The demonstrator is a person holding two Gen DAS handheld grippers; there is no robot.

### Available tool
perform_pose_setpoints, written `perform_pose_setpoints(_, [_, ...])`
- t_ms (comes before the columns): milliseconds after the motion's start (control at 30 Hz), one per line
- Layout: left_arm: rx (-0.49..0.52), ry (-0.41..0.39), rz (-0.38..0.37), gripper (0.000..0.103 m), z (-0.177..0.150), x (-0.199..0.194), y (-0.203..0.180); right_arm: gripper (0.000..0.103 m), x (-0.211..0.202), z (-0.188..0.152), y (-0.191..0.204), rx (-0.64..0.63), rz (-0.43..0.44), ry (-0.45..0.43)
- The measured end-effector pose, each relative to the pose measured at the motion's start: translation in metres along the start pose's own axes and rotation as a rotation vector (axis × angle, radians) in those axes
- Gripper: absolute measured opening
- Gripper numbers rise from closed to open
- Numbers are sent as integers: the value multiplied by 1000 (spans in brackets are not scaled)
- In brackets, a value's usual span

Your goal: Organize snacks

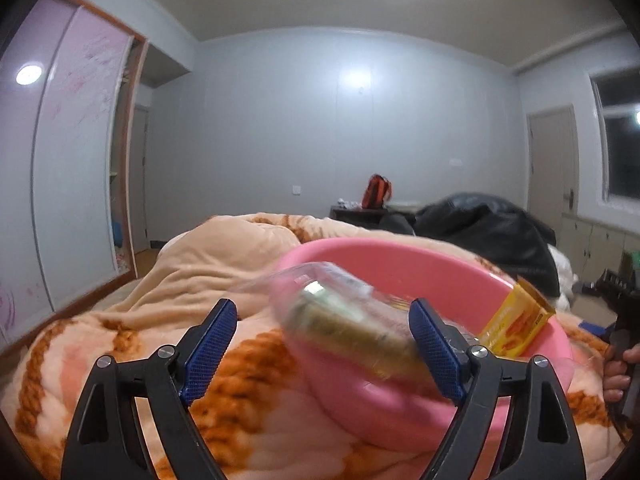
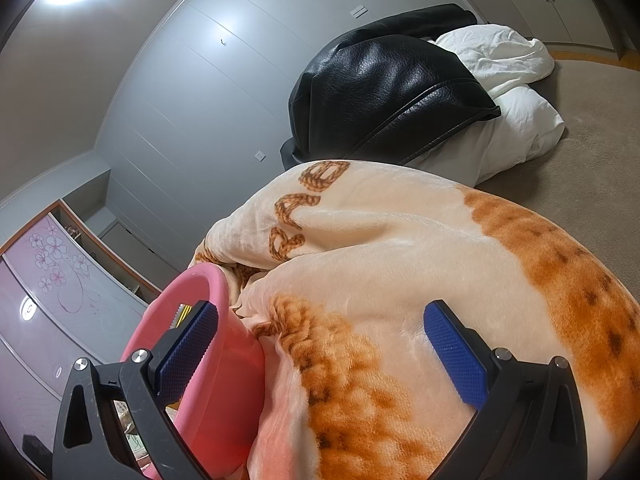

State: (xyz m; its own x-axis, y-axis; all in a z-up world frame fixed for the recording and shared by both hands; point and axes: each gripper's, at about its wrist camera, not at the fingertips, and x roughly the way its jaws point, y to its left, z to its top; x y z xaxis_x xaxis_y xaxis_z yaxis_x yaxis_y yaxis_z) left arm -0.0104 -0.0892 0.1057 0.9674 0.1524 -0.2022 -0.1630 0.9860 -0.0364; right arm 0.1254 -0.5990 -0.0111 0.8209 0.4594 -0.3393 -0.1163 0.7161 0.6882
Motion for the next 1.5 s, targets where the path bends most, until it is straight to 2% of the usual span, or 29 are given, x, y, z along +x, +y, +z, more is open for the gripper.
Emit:
perform_pose_setpoints(133, [-115, -34, -22, 89, -11, -9, 26, 103, 0, 0, 0, 0, 0, 0])
perform_pose_setpoints(233, [-183, -30, -52, 93, -18, -8, 40, 103, 0, 0, 0, 0, 0, 0])
perform_pose_setpoints(367, [-263, 29, -44, 103, -22, 4, 56, 103, 0, 0, 0, 0, 0, 0])
perform_pose_setpoints(433, [-316, 79, -33, 103, -26, 14, 65, 103, 0, 0, -1, 0, 0, 0])
perform_pose_setpoints(500, [-375, 96, -62, 103, -30, 19, 75, 103, 0, 0, -1, -1, 0, 0])
perform_pose_setpoints(567, [-432, 122, -59, 103, -35, 23, 84, 103, 0, 0, 0, 0, 0, 0])
perform_pose_setpoints(633, [-491, 213, -10, 103, -42, 36, 93, 103, 0, 0, 0, 0, 0, 0])
perform_pose_setpoints(733, [-616, 470, 6, 102, -66, 73, 109, 103, 0, 0, -1, -1, 0, 1])
perform_pose_setpoints(767, [-637, 518, 5, 102, -71, 81, 113, 103, 0, 0, 0, -1, 0, 0])
perform_pose_setpoints(900, [-694, 464, -40, 102, -73, 72, 122, 103, 0, 1, 0, -1, 0, 1])
perform_pose_setpoints(1033, [-736, 455, -64, 102, -76, 70, 128, 103, 0, 1, 0, -1, 0, 1])
perform_pose_setpoints(1500, [-738, 454, -64, 102, -74, 68, 130, 103, 0, 1, -1, -1, 0, 1])
